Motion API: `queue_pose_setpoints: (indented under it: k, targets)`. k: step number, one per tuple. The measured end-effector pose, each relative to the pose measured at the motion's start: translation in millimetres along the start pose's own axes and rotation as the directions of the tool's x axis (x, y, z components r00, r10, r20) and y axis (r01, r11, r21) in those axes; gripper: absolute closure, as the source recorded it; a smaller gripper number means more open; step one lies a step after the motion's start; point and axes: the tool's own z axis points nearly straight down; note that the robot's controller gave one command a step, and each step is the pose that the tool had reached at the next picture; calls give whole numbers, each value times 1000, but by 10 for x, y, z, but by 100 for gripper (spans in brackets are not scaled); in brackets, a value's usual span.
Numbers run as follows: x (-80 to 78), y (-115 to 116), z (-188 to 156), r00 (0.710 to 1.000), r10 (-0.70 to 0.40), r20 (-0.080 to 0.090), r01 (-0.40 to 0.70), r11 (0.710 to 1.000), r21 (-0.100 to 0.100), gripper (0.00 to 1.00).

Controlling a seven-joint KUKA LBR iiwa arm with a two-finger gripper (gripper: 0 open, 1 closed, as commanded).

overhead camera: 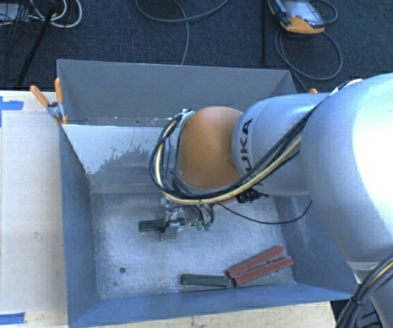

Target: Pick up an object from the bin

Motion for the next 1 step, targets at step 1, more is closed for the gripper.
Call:
queue_pose_setpoints:
  k: [1]
  targets:
    - [30, -5, -183, 1000, 0, -10, 0, 1000, 2, 100]
